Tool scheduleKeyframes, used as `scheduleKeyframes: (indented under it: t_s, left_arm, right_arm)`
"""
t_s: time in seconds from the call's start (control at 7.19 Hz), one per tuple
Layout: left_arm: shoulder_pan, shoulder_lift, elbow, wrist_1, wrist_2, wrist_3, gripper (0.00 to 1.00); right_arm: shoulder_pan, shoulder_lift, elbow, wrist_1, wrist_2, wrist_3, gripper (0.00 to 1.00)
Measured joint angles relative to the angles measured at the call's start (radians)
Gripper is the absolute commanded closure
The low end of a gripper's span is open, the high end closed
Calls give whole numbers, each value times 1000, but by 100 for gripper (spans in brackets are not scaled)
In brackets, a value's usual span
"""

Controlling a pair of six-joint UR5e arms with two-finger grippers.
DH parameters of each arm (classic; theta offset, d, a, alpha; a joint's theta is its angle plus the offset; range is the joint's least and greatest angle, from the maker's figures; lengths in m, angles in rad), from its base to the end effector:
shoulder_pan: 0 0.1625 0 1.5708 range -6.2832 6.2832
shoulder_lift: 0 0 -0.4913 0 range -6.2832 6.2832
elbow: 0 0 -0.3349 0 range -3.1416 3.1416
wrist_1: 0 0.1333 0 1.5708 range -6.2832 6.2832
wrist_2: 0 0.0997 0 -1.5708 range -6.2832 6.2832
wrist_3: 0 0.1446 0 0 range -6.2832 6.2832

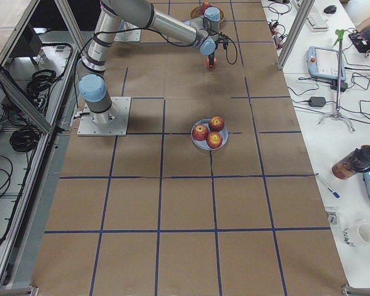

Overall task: Transfer apple from basket to plate
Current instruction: 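Lower the right gripper and grasp the apple on the table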

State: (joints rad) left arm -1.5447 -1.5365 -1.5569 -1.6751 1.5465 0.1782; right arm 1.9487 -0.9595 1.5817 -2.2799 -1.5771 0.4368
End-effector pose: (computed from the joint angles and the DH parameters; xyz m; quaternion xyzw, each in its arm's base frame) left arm -0.1261 -0.4125 0.5197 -0.0756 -0.9967 -0.0267 0.0149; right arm 0.3688 -0.5701 0.2342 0.0296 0.9986 -0.0411 0.0143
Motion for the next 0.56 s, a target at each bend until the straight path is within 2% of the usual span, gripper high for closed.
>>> scheduleKeyframes:
  t_s: [0.28,0.56]
  left_arm:
    - [0,1,0,0,0,1,2]
    - [0,1,1,0,0,1,2]
  right_arm:
    - [-1,1,-1,5,0,-1,70]
    - [-7,-35,-9,10,-3,-2,69]
